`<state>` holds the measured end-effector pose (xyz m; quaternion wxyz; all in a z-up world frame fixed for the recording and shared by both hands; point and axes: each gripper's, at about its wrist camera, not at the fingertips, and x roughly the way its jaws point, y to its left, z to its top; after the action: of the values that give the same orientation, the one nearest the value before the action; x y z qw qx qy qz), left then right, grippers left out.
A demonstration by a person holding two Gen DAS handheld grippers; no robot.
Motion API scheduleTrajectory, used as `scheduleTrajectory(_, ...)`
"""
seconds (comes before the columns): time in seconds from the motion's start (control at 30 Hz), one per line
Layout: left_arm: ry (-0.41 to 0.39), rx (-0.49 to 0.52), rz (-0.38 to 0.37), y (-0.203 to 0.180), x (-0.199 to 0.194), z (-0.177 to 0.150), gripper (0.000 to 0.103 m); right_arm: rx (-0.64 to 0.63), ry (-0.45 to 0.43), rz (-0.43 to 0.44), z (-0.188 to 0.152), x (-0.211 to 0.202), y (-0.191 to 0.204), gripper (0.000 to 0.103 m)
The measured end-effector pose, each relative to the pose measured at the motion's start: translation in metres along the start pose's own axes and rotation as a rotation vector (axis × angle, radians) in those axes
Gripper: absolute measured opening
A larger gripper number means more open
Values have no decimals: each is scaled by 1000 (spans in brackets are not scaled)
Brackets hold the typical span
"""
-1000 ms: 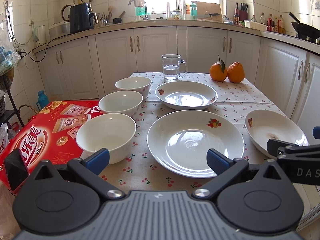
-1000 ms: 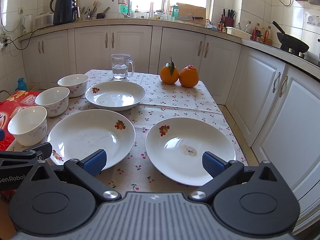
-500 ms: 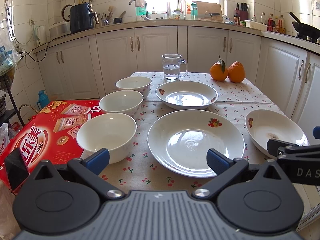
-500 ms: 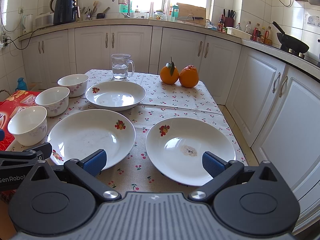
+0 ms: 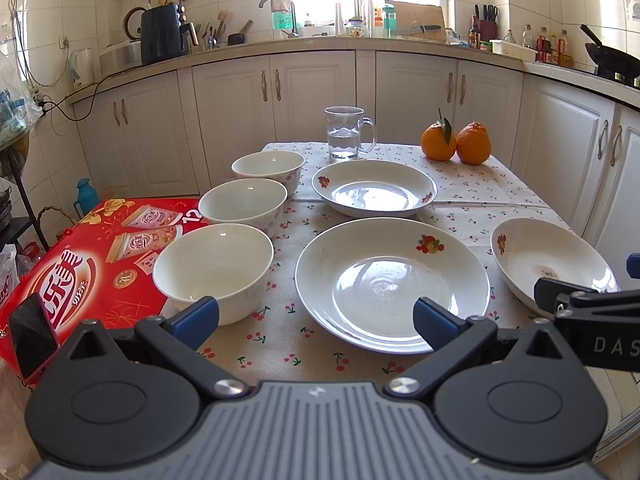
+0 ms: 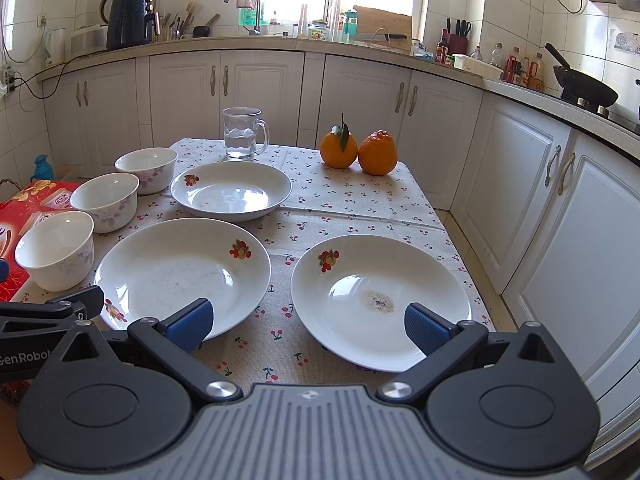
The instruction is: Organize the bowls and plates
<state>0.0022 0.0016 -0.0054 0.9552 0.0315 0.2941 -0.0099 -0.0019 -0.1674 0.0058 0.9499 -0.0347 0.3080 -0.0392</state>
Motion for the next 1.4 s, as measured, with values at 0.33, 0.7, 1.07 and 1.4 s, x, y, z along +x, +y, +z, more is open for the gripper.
scheduleTrajectory(0.33,0,0,0,0,0,0,102,-1,-1,0,0,0,1,103)
scheduleTrajectory(0.7,7,-10,-3,1,3,-2,102,0,-3,2,0,-2,-1,103)
scheduleTrajectory(1.07,2,-20,-32,3,0,1,102,-3,-8,0,2,-3,-2,103)
scheduleTrajectory(1.4,-6,23,-117,-4,11,12,102,-47,-53,1,10,-3,-17,103)
